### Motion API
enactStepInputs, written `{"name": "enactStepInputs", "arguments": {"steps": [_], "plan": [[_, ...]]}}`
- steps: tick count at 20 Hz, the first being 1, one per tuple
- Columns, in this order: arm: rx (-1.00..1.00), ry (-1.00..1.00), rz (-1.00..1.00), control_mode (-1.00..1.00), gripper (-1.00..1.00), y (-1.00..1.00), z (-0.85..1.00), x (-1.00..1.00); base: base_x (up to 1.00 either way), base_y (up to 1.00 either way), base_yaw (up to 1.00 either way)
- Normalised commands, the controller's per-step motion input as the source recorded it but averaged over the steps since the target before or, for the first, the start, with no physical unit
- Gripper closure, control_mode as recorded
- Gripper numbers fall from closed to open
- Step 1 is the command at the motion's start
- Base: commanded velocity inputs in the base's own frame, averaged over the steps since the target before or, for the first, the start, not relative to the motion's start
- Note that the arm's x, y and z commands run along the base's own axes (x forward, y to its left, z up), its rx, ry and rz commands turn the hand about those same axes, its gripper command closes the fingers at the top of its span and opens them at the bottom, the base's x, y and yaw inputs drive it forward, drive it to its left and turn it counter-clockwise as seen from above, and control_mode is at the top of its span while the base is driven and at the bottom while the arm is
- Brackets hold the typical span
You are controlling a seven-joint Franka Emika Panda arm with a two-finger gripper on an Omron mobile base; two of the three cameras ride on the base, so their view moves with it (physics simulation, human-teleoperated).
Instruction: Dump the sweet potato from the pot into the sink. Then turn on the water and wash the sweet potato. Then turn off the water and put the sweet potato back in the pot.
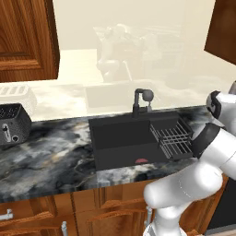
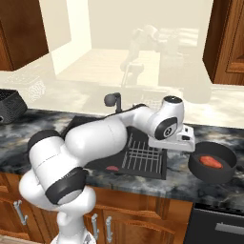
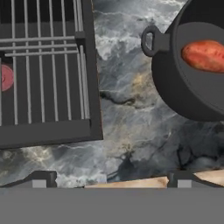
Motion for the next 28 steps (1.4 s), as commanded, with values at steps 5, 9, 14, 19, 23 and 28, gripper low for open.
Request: {"name": "enactStepInputs", "arguments": {"steps": [5,9,14,19,23,28], "plan": [[-0.05,-0.05,0.0,-1.0,-1.0,-0.11,-0.08,0.32,0.0,0.0,0.0],[-0.03,-0.03,0.0,-1.0,-1.0,-0.13,-0.1,0.32,0.0,0.0,0.0],[-0.02,-0.03,0.0,-1.0,-1.0,-0.23,-0.1,0.18,0.0,0.0,0.0],[-0.02,-0.02,0.0,-1.0,-1.0,-0.3,-0.09,0.04,0.0,0.0,0.0],[0.0,0.0,0.0,-1.0,-1.0,-0.26,-0.16,0.07,0.0,0.0,0.0],[0.0,0.0,0.0,-1.0,-1.0,-0.17,-0.17,0.05,0.0,0.0,0.0]]}}
